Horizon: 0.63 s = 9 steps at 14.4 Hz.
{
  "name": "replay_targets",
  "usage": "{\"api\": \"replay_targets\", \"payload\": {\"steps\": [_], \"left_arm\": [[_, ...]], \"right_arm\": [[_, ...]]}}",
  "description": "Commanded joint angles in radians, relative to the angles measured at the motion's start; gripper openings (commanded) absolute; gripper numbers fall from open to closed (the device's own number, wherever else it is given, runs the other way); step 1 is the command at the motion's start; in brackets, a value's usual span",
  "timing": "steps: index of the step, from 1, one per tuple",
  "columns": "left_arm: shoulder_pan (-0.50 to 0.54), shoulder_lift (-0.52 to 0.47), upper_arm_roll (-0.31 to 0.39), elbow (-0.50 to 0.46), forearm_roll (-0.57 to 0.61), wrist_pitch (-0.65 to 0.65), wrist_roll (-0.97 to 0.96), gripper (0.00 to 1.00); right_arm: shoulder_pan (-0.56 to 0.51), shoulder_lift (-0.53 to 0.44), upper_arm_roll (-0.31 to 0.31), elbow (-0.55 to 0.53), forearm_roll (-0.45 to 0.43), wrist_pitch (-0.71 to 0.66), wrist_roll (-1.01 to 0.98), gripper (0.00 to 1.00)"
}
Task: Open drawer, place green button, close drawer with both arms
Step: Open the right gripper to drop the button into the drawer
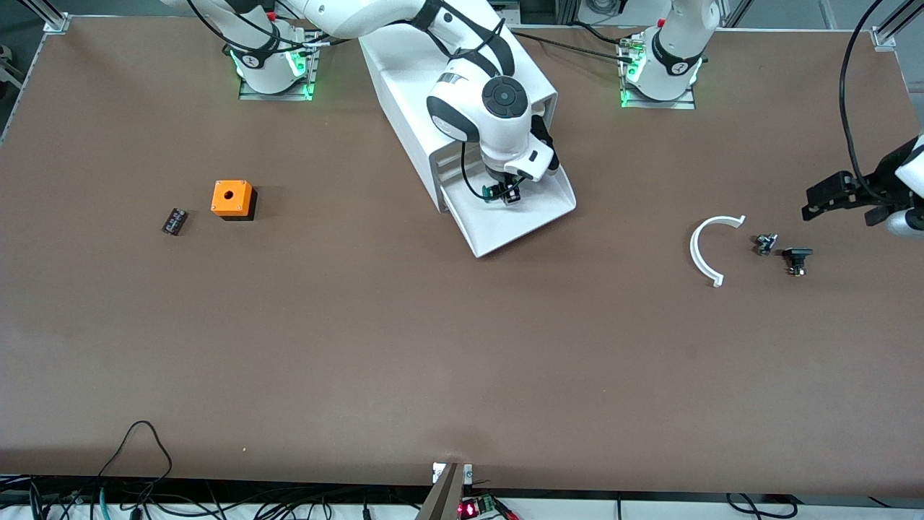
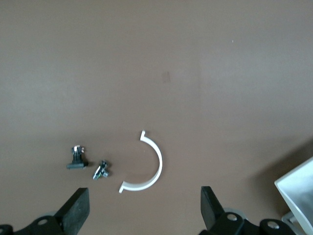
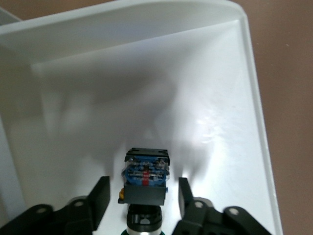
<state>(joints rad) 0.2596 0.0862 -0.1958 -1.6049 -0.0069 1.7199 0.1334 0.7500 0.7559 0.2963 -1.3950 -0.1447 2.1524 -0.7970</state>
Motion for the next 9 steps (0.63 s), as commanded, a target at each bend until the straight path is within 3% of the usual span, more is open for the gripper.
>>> {"api": "replay_targets", "payload": {"steps": [1,6,9], "left_arm": [[-0.008,0.012,0.003,0.002,0.008,0.030,-0.001,1.00],[-0.066,0.065,-0.005,-0.009,0.008,0.076,-0.043,1.00],[-0.111,0.112,-0.062,-0.085,0.008,0.191,-0.248,1.00]], "right_arm": [[0.015,0.017,-0.009,0.079,0.004,-0.015,0.041,1.00],[-0.018,-0.012,-0.013,0.232,0.004,-0.204,0.119,1.00],[-0.052,-0.067,-0.046,0.257,0.001,-0.266,0.200,1.00]]}}
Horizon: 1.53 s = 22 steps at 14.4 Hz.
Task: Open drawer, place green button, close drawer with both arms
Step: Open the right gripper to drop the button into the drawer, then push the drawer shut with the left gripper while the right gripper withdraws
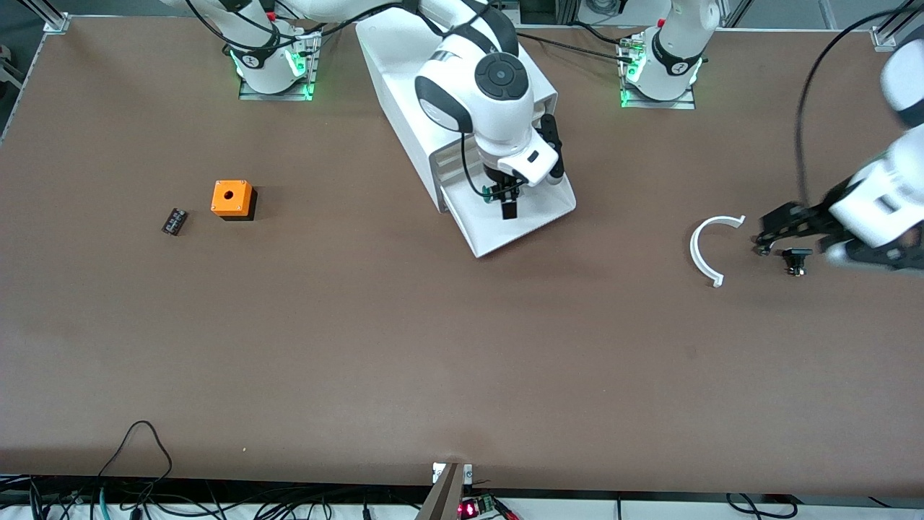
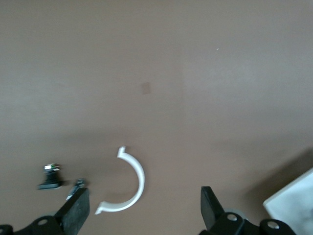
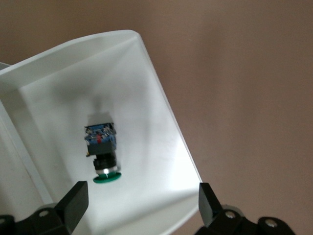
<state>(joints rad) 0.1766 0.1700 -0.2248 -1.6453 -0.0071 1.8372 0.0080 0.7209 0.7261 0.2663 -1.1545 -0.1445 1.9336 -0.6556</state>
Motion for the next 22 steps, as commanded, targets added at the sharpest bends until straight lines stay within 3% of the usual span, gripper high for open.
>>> {"api": "replay_targets", "payload": {"steps": [1,6,10,12,16,18,22], "left_arm": [[-0.048,0.051,-0.053,-0.056,0.009,0.114,-0.184,1.00],[-0.198,0.227,-0.054,-0.160,0.010,0.452,-0.422,1.00],[-0.331,0.340,-0.042,-0.182,0.012,0.580,-0.667,1.00],[-0.391,0.374,-0.041,-0.206,0.013,0.614,-0.750,1.00],[-0.456,0.349,-0.047,-0.329,0.009,0.680,-0.809,1.00],[-0.457,0.301,-0.073,-0.401,0.009,0.674,-0.806,1.00],[-0.456,0.249,-0.177,-0.479,0.009,0.643,-0.795,1.00]], "right_arm": [[-0.040,-0.060,-0.030,0.016,0.000,-0.062,0.086,1.00],[-0.055,-0.131,-0.211,0.016,0.002,-0.081,0.428,1.00],[-0.142,-0.166,-0.225,0.004,0.003,-0.128,0.796,1.00],[-0.196,-0.223,-0.228,-0.074,0.002,-0.156,0.946,1.00],[-0.414,-0.384,-0.228,-0.292,0.005,-0.179,0.982,1.00],[-0.481,-0.416,-0.243,-0.314,0.003,-0.235,0.982,1.00],[-0.495,-0.464,-0.337,-0.294,0.005,-0.262,0.982,1.00]]}}
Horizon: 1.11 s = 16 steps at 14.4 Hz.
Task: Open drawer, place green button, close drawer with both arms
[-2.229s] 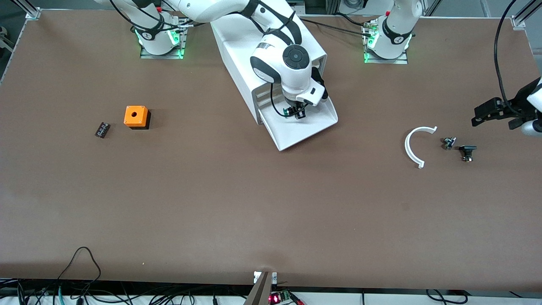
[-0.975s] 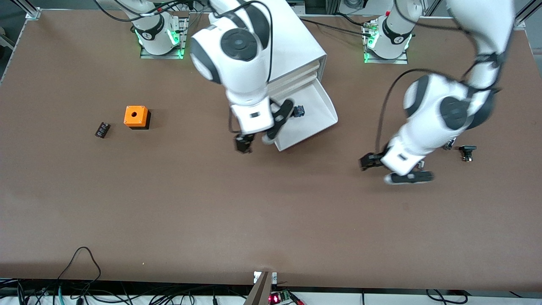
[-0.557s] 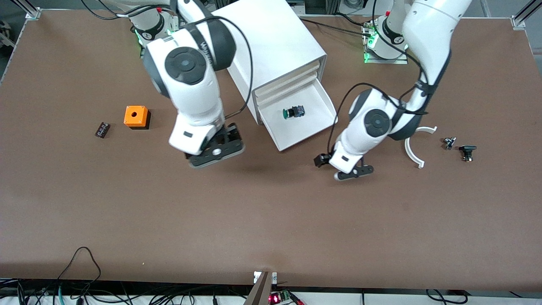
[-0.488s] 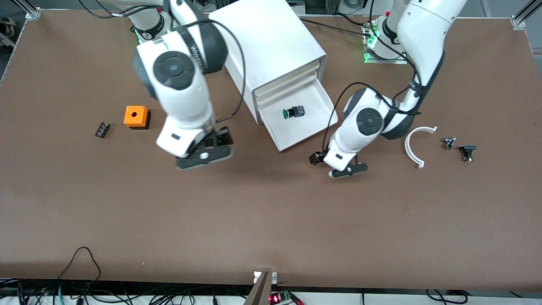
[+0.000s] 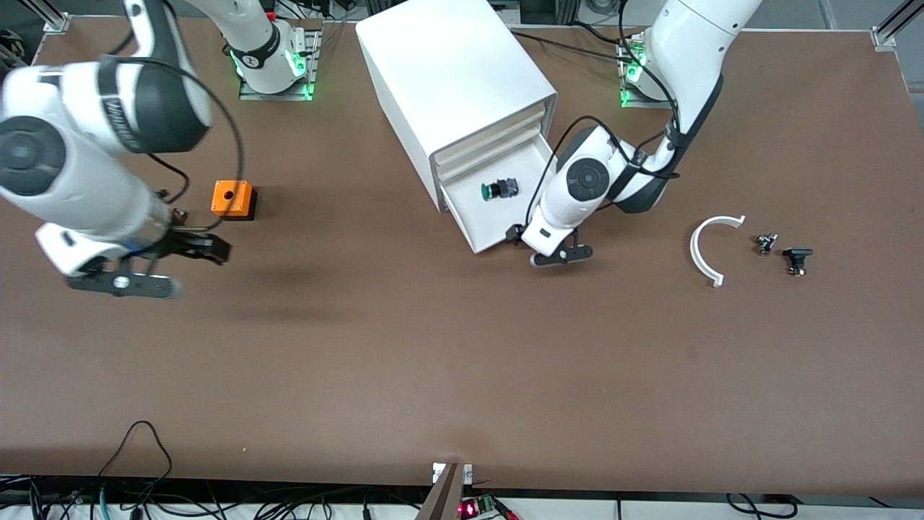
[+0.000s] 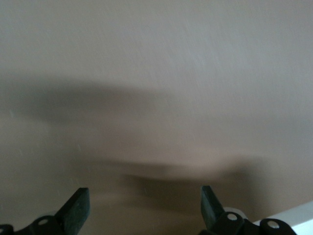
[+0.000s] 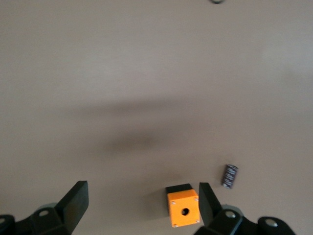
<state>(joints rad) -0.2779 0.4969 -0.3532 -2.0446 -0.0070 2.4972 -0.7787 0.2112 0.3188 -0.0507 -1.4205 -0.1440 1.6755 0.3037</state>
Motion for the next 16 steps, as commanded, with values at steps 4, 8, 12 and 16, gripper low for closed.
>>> {"api": "replay_targets", "payload": {"steps": [4,8,12,16], "left_arm": [[0.000,-0.107,-0.150,-0.132,0.009,-0.018,-0.002,1.00],[0.003,-0.115,-0.173,-0.144,0.009,-0.033,-0.002,1.00],[0.009,-0.136,-0.214,-0.160,0.009,-0.044,-0.002,1.00],[0.109,-0.181,-0.214,-0.160,0.009,-0.044,-0.004,1.00]], "right_arm": [[0.004,-0.096,-0.054,-0.023,0.020,0.007,0.020,1.00],[-0.108,-0.127,-0.044,-0.038,0.086,0.000,-0.198,1.00],[-0.131,-0.190,-0.044,-0.141,0.086,0.024,-0.256,1.00],[-0.131,-0.207,-0.038,-0.149,0.084,0.007,-0.282,1.00]]}}
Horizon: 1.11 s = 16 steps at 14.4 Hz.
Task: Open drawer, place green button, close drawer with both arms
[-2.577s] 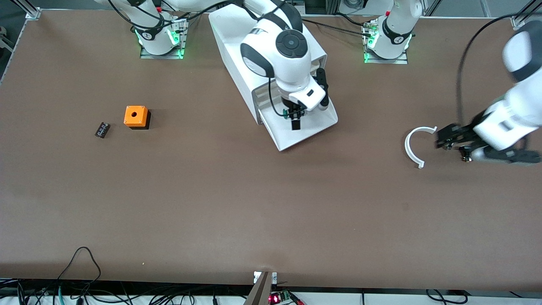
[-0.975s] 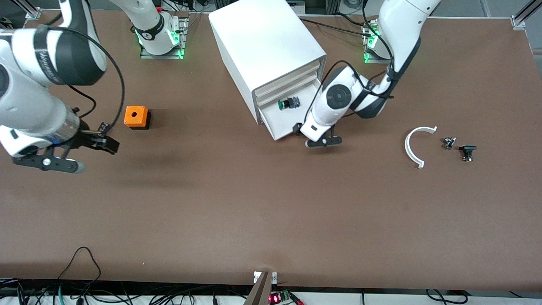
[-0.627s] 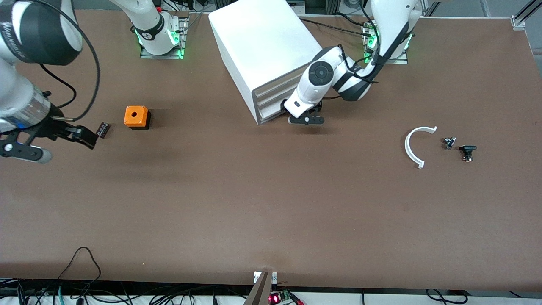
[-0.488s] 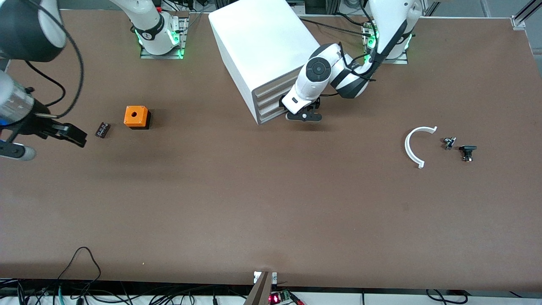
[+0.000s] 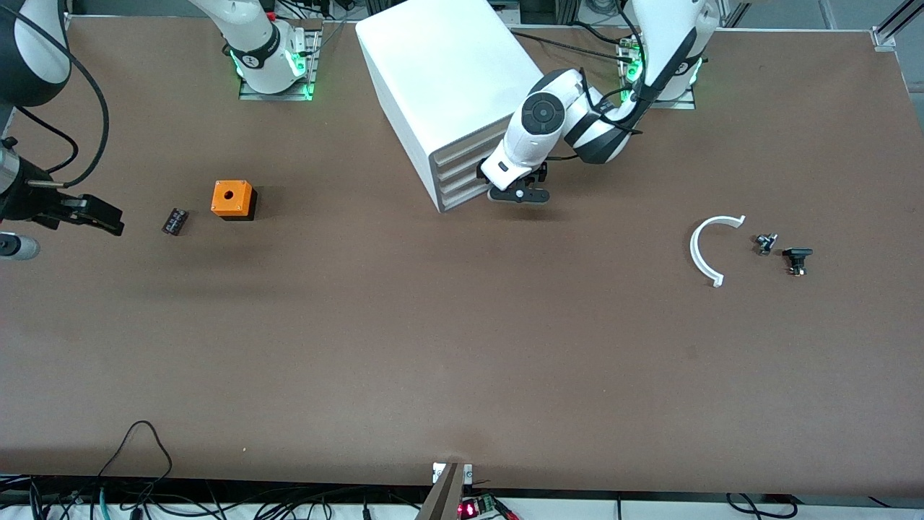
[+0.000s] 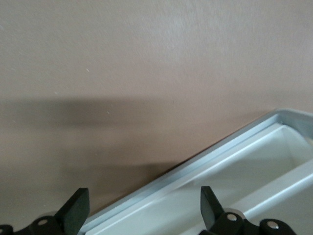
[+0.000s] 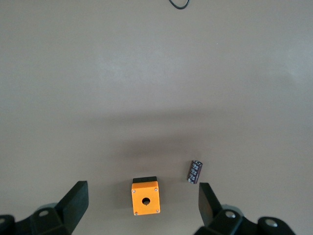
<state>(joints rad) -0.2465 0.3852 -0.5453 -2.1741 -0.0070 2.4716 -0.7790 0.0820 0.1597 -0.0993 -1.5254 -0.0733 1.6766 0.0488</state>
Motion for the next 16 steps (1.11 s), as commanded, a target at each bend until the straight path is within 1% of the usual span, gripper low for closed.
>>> {"api": "replay_targets", "payload": {"steps": [1,3,5,6,7,8,12,14,16], "left_arm": [[0.129,-0.089,-0.022,-0.024,0.009,-0.019,-0.003,1.00],[0.243,-0.144,-0.022,-0.003,0.009,-0.014,0.000,1.00],[0.306,-0.189,-0.015,0.049,0.009,-0.020,-0.002,1.00],[0.340,-0.221,-0.012,0.057,0.009,-0.045,0.000,1.00],[0.363,-0.245,-0.010,0.080,0.010,-0.069,0.013,1.00],[0.372,-0.265,0.002,0.124,0.010,-0.138,0.068,1.00],[0.375,-0.307,0.155,0.405,0.009,-0.579,0.366,1.00],[0.369,-0.327,0.238,0.491,0.009,-0.702,0.496,1.00],[0.360,-0.354,0.329,0.525,0.009,-0.758,0.616,1.00]], "right_arm": [[-0.002,-0.057,0.015,-0.053,0.013,0.000,-0.027,1.00],[-0.002,-0.107,0.015,-0.113,0.015,-0.002,-0.027,1.00],[-0.002,-0.169,0.013,-0.201,0.017,0.044,-0.027,1.00],[-0.002,-0.195,0.013,-0.235,0.017,0.052,-0.027,1.00],[-0.002,-0.204,0.012,-0.242,0.017,0.045,-0.027,1.00],[-0.002,-0.204,0.012,-0.240,0.017,0.038,-0.029,1.00],[-0.002,-0.195,0.009,-0.230,0.018,0.051,-0.076,1.00],[-0.001,-0.195,0.010,-0.220,0.018,0.041,-0.064,1.00],[-0.001,-0.195,0.010,-0.213,0.018,0.041,-0.064,1.00]]}}
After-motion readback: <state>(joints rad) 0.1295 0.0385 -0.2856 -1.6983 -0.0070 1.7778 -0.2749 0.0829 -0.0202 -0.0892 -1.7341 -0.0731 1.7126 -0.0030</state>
